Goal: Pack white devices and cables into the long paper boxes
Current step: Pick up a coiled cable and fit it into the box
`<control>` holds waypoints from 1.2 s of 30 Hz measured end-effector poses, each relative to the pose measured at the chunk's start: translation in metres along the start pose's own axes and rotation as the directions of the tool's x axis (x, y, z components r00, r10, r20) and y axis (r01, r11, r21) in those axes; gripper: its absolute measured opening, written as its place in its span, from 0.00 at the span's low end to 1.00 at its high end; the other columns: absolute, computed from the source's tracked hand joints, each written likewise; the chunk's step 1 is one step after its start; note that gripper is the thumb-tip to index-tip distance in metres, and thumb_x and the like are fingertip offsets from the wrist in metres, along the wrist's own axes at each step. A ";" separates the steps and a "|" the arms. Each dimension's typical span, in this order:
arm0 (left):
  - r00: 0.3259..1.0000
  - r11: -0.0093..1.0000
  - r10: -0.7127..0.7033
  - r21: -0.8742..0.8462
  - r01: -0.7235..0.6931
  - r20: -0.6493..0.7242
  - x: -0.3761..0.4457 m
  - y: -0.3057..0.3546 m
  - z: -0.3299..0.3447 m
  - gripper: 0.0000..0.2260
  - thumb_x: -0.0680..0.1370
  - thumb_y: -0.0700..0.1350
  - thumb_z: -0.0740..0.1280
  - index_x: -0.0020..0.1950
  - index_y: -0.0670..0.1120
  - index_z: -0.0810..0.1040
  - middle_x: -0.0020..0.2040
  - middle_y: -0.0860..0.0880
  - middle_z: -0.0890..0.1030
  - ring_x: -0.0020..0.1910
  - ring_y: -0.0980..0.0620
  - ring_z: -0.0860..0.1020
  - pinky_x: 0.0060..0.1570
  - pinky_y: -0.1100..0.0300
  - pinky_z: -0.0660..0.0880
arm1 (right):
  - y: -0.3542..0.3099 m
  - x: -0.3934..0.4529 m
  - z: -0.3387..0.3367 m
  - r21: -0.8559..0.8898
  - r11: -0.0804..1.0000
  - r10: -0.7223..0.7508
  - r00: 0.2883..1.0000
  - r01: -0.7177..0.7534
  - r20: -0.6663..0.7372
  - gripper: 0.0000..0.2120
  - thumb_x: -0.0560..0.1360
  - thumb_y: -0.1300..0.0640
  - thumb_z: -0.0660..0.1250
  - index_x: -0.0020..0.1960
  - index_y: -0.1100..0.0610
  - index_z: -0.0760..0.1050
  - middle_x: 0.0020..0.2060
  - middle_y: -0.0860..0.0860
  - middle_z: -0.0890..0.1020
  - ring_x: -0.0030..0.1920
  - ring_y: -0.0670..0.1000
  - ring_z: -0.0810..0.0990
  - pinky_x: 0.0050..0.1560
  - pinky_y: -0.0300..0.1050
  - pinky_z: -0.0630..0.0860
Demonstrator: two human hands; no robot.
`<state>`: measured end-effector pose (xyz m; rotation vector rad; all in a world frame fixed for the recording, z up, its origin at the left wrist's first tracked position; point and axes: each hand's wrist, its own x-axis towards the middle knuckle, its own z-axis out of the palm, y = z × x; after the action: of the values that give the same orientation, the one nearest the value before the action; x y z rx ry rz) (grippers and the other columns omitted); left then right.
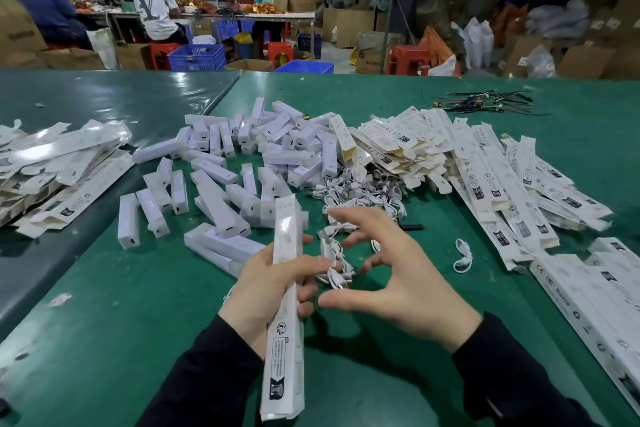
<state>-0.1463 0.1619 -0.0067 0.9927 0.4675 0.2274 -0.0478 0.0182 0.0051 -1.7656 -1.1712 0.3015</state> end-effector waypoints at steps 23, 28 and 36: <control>0.843 0.939 -0.315 0.271 0.211 0.436 -0.020 -0.004 0.005 0.20 0.67 0.42 0.73 0.57 0.45 0.74 0.33 0.45 0.74 0.22 0.55 0.65 0.20 0.70 0.64 | 0.004 0.008 -0.010 0.461 0.879 0.294 0.901 -0.124 -0.319 0.08 0.65 0.49 0.73 0.38 0.53 0.87 0.31 0.55 0.84 0.28 0.45 0.79 0.31 0.33 0.72; 0.854 0.925 -0.336 0.312 0.218 0.398 -0.019 -0.005 0.008 0.17 0.70 0.41 0.70 0.57 0.45 0.73 0.32 0.45 0.72 0.22 0.55 0.64 0.19 0.70 0.63 | 0.002 0.006 -0.010 0.468 0.869 0.244 0.963 -0.163 -0.116 0.09 0.68 0.50 0.70 0.38 0.54 0.87 0.36 0.47 0.85 0.34 0.42 0.75 0.36 0.33 0.71; 0.803 0.927 -0.355 0.292 0.236 0.479 -0.021 -0.007 0.009 0.17 0.71 0.38 0.69 0.60 0.44 0.73 0.33 0.44 0.72 0.21 0.54 0.65 0.20 0.70 0.64 | 0.004 0.006 -0.022 0.588 0.731 0.388 0.920 -0.346 0.058 0.08 0.57 0.54 0.75 0.36 0.54 0.85 0.34 0.51 0.83 0.30 0.45 0.77 0.33 0.35 0.74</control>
<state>-0.1610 0.1434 -0.0027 1.1292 0.1362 -0.3902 -0.0284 0.0096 0.0148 -1.4102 -0.5625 0.7532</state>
